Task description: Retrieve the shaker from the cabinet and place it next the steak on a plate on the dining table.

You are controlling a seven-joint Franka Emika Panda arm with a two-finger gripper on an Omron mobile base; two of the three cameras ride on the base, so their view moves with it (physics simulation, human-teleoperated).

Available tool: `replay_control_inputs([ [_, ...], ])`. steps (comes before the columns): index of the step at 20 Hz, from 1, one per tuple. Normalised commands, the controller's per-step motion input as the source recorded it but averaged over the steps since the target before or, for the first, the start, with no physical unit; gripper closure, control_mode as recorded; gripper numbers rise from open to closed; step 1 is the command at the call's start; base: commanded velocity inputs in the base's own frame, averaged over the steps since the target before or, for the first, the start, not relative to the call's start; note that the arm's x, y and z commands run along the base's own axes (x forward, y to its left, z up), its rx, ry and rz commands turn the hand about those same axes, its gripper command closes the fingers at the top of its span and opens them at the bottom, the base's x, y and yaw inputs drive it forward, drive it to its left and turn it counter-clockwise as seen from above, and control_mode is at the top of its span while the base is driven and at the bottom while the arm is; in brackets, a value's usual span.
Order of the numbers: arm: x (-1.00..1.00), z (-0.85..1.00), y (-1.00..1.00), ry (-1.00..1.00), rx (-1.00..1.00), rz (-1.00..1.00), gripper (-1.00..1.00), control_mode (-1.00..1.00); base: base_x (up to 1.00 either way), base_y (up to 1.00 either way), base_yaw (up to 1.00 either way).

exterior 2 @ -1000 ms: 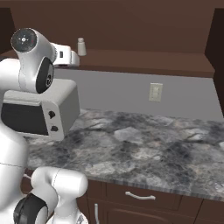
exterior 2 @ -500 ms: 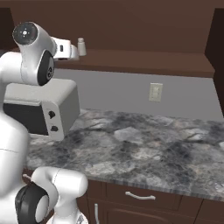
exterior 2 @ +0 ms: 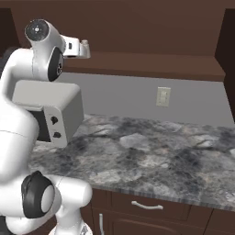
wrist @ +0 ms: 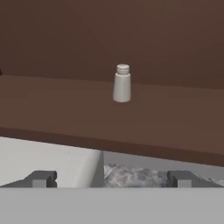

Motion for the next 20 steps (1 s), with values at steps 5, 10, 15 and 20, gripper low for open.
replay_control_inputs([
  [5,0.75,0.0,0.0,0.08,0.0,0.0,-1.0,-1.0,0.0,0.0,0.0],
  [10,0.54,0.0,0.0,0.05,0.0,0.0,-1.0,-1.0,0.0,0.0,0.0],
  [15,0.37,0.0,0.07,0.0,0.0,0.0,-1.0,-1.0,0.0,0.0,0.0],
  [20,0.28,0.0,0.12,-0.01,0.0,0.0,-1.0,-1.0,0.0,0.0,0.0],
])
